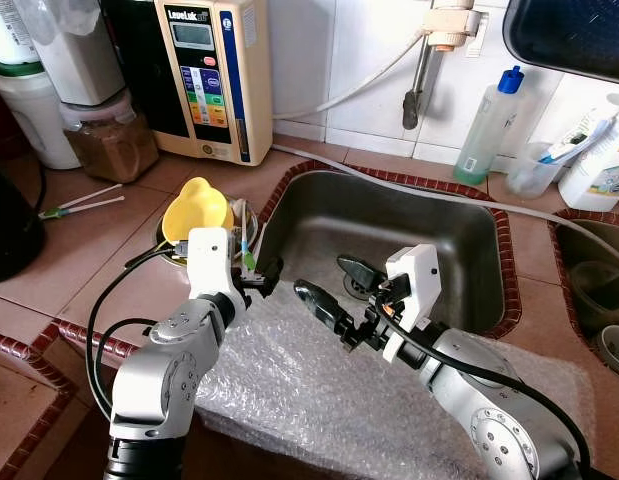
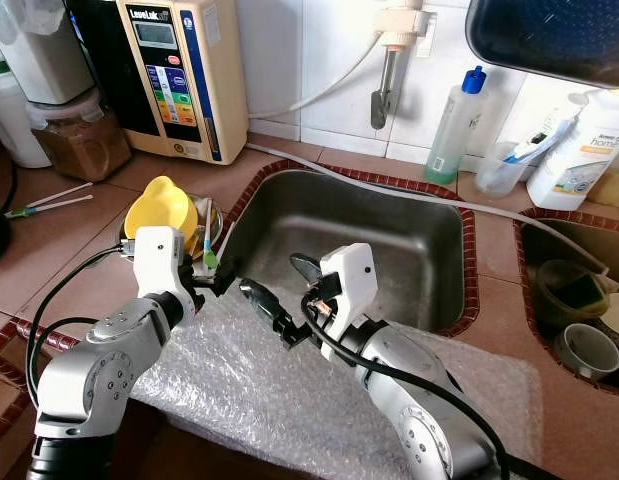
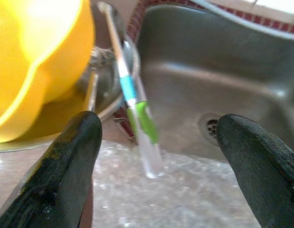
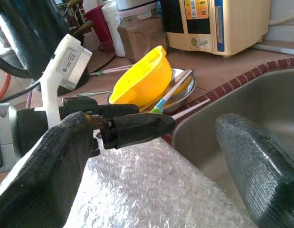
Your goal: Kitchen organization
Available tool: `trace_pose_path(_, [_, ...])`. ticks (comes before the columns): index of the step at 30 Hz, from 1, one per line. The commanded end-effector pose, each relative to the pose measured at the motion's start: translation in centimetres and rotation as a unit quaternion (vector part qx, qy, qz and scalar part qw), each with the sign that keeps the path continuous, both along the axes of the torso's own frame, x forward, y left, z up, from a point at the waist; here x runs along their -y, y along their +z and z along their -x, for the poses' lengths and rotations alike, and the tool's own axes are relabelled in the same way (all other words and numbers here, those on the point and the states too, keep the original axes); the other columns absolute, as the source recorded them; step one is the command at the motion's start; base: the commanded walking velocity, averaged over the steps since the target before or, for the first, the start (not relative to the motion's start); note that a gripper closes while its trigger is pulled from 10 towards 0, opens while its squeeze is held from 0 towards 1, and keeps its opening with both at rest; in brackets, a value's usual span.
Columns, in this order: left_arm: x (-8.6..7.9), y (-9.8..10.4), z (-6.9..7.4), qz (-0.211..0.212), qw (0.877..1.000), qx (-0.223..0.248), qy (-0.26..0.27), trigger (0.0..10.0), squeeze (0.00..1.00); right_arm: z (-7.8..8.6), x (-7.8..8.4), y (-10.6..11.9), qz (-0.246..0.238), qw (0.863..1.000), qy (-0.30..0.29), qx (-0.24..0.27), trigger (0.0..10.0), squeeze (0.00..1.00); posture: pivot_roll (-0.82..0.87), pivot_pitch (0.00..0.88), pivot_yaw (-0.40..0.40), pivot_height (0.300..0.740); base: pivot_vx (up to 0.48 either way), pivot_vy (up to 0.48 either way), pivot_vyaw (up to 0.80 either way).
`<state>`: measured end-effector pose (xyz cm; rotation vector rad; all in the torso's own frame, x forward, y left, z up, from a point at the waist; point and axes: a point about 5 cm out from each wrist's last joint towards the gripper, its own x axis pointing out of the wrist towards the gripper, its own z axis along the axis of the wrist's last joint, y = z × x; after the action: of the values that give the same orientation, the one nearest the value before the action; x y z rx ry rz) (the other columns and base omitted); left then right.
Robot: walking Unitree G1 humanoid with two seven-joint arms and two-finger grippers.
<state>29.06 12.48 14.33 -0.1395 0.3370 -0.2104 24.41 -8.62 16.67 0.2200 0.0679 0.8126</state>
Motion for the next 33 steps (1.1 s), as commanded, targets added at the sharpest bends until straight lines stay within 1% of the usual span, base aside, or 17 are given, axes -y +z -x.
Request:
trace_pose_path(1, [-0.5, 0.3, -0.1, -0.023, 1.000, 0.002, 0.011, 10.0, 0.00, 0.1, 0.1, 0.2, 0.002, 1.000, -0.005, 0.008, 10.0, 0.00, -0.05, 0.058, 0.028, 0.740, 0.000, 0.000, 0.00])
trace_pose_path(3, [-0.7, 0.3, -0.2, -0.026, 1.000, 0.001, 0.014, 10.0, 0.00, 0.1, 0.1, 0.2, 0.002, 1.000, -0.005, 0.007, 10.0, 0.00, -0.05, 0.058, 0.028, 0.740, 0.000, 0.000, 0.00])
trace_pose_path(5, [-1.2, 0.3, -0.2, -0.040, 0.999, 0.004, 0.029, 10.0, 0.00, 0.1, 0.1, 0.2, 0.002, 1.000, -0.005, 0.008, 10.0, 0.00, -0.05, 0.058, 0.028, 0.740, 0.000, 0.000, 0.00])
trace_pose_path(7, [-1.6, 0.4, -0.3, -0.046, 0.998, 0.006, 0.037, 10.0, 0.00, 0.1, 0.1, 0.2, 0.001, 1.000, -0.005, 0.008, 10.0, 0.00, -0.05, 0.058, 0.028, 0.740, 0.000, 0.000, 0.00])
trace_pose_path(12, [-2.3, -0.1, -0.3, -0.062, 0.997, -0.005, 0.046, 10.0, 0.00, 0.0, 0.1, 0.2, 0.001, 1.000, -0.006, 0.008, 10.0, 0.00, -0.04, 0.055, 0.027, 0.740, 0.000, 0.000, 0.00])
trace_pose_path(17, [-2.4, -0.3, -0.2, -0.071, 0.996, -0.010, 0.050, 10.0, 0.00, 0.0, 0.1, 0.2, 0.002, 1.000, -0.006, 0.008, 10.0, 0.00, -0.04, 0.055, 0.027, 0.740, 0.000, 0.000, 0.00])
trace_pose_path(20, [-2.9, -0.2, -0.4, -0.083, 0.995, -0.006, 0.062, 10.0, 0.00, -0.1, 0.3, 0.2, 0.003, 1.000, -0.008, 0.008, 10.0, 0.00, -0.04, 0.055, 0.025, 0.740, 0.000, 0.000, 0.00])
trace_pose_path(27, [-3.0, -0.3, -0.3, -0.091, 0.994, -0.004, 0.064, 10.0, 0.00, -0.1, 0.3, 0.2, 0.004, 1.000, -0.008, 0.009, 10.0, 0.00, -0.04, 0.053, 0.026, 0.740, 0.000, 0.000, 0.00])
trace_pose_path(30, [-3.8, -0.3, -0.4, -0.106, 0.991, 0.001, 0.084, 10.0, 0.00, -0.1, 0.4, 0.3, 0.004, 1.000, -0.009, 0.009, 10.0, 0.00, -0.04, 0.053, 0.023, 0.740, 0.000, 0.000, 0.00])
trace_pose_path(33, [-3.8, -0.3, -0.5, -0.107, 0.991, 0.001, 0.084, 10.0, 0.00, -0.1, 0.4, 0.3, 0.005, 1.000, -0.009, 0.009, 10.0, 0.00, -0.04, 0.053, 0.022, 0.740, 0.000, 0.000, 0.00])
